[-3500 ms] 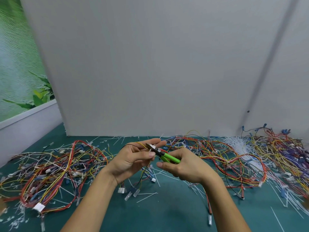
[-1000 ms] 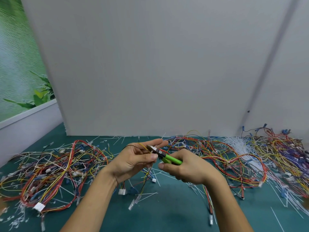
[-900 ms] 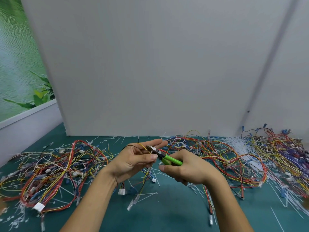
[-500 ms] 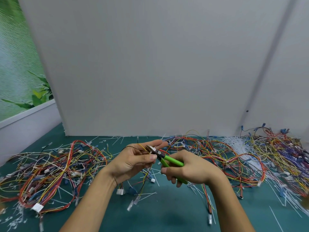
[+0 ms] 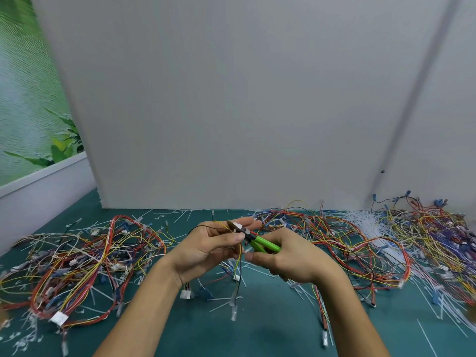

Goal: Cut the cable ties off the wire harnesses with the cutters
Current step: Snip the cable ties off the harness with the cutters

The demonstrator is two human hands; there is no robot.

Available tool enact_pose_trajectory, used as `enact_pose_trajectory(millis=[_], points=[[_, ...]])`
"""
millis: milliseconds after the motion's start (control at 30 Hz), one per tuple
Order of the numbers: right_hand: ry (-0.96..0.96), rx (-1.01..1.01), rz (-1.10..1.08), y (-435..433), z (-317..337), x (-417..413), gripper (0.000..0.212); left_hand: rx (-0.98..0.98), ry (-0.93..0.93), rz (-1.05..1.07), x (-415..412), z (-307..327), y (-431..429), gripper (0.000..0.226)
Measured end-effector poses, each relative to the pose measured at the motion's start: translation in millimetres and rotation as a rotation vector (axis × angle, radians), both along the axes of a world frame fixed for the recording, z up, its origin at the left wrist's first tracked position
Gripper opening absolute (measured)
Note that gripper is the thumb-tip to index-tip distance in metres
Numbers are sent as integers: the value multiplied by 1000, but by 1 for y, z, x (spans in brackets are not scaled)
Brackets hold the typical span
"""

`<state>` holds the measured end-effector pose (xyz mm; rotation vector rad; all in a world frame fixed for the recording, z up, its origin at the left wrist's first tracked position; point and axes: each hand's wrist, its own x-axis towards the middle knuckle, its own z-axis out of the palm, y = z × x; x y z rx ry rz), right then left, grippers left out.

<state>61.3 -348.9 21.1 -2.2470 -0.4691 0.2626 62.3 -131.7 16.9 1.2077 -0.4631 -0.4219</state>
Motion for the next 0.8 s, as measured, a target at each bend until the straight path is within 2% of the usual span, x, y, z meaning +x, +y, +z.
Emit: enact_pose_trajectory(millis=[167, 367, 567, 800], points=[[-52, 31, 27, 2, 1, -1, 46, 30, -10, 39, 1, 1, 0, 37], [-25, 82, 44, 3, 1, -2, 36, 74, -52, 82, 4, -5, 4, 34], [-68, 63, 10, 4, 1, -2, 45, 70, -64, 93, 5, -4, 5, 33], [-200, 3, -41, 6, -2, 1, 29, 186, -160, 189, 9, -6, 7, 31]])
